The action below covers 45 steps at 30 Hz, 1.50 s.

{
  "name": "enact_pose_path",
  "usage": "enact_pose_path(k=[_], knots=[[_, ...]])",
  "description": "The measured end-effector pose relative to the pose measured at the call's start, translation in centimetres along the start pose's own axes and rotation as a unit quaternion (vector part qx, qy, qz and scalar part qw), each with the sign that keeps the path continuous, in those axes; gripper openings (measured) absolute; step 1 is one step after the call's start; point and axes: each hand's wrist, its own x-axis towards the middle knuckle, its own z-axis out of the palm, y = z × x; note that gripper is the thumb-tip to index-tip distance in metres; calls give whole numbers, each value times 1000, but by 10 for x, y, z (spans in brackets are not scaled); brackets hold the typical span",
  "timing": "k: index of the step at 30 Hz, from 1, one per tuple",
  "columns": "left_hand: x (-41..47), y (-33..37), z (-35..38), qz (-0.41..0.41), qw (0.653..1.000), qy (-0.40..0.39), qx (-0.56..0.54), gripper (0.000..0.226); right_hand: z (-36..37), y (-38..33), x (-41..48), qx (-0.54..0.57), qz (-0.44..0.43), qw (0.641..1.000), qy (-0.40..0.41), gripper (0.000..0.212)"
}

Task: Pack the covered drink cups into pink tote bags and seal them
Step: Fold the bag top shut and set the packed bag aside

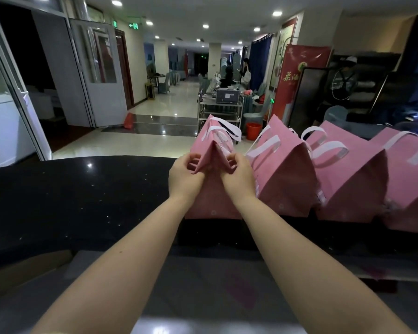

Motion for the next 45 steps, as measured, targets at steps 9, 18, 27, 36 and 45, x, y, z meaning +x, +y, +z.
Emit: enact_pose_path(k=[9,18,27,36,45], knots=[[5,-4,-9,17,997,7,68,15,-6,4,4,-35,-35,999,22,21],[-20,-44,-17,-52,993,-22,99,19,10,50,-25,-35,36,999,-12,26],[-42,-66,-26,-66,993,-37,89,21,3,71,-36,-56,62,994,-69,32],[-41,-65,-28,-110,990,-21,87,17,-12,68,-40,-53,58,995,-56,20],[-54,-62,-35,-109,965,-59,230,21,-21,71,-62,-123,74,983,-114,15]])
